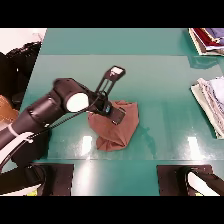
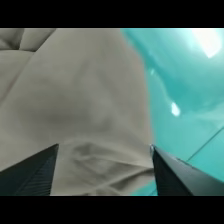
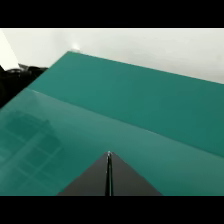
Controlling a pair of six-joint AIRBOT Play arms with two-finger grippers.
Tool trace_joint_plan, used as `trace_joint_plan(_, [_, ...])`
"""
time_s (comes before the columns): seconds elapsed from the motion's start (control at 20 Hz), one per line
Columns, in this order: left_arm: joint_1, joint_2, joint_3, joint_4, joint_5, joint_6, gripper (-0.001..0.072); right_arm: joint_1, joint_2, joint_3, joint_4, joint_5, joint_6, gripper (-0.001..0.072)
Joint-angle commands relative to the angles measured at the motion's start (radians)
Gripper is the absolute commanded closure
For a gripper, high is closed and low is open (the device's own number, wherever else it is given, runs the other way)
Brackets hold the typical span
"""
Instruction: Fold the shirts.
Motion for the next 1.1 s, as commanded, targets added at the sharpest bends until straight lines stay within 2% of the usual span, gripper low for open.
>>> trace_joint_plan(0.0, [0.056,-0.035,0.006,0.071,0.026,0.038,0.0046,0.0,0.0,0.001,-0.034,0.037,0.001,0.0694])
trace_joint_plan(0.15, [0.271,-0.044,0.017,0.037,0.061,0.048,0.0046,0.0,0.0,0.001,-0.034,0.047,0.001,0.0695])
trace_joint_plan(0.3, [0.451,-0.116,0.017,-0.125,0.015,0.182,0.0047,0.0,0.0,0.001,-0.034,0.048,0.001,0.0694])
trace_joint_plan(0.4, [0.513,-0.191,0.017,-0.216,-0.051,0.271,0.0046,0.0,0.0,0.001,-0.034,0.053,0.001,0.0694])
trace_joint_plan(0.65, [0.533,-0.362,0.017,-0.296,-0.143,0.393,0.0047,0.0,0.0,0.001,-0.034,0.076,0.001,0.0694])
trace_joint_plan(0.9, [0.533,-0.407,0.015,-0.382,-0.098,0.4,0.0049,0.0,0.0,0.001,-0.034,0.092,0.002,0.0694])
trace_joint_plan(0.95, [0.531,-0.407,0.015,-0.382,-0.099,0.4,0.0107,0.0,0.0,0.001,-0.034,0.092,0.002,0.0694])
trace_joint_plan(1.0, [0.525,-0.407,0.015,-0.381,-0.103,0.406,0.0281,0.0,0.0,0.001,-0.034,0.093,0.002,0.0694])
trace_joint_plan(1.05, [0.523,-0.407,0.015,-0.385,-0.106,0.424,0.0375,0.0,0.0,0.001,-0.034,0.092,0.002,0.0694])
